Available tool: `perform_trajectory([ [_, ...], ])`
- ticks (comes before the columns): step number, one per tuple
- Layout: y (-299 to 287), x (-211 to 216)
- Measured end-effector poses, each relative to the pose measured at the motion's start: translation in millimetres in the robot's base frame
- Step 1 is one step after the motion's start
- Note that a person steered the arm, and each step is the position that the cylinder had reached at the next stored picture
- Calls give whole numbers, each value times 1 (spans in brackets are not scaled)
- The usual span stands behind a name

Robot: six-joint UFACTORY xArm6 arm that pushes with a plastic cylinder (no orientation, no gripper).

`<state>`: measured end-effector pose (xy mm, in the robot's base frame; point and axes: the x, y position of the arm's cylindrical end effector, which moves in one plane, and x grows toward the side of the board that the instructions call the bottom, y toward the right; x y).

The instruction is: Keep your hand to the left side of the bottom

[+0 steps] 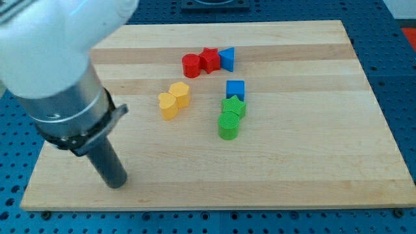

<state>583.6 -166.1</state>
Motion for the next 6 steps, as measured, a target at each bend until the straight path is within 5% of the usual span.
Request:
perform_trajectory([
  [6, -68, 0],
])
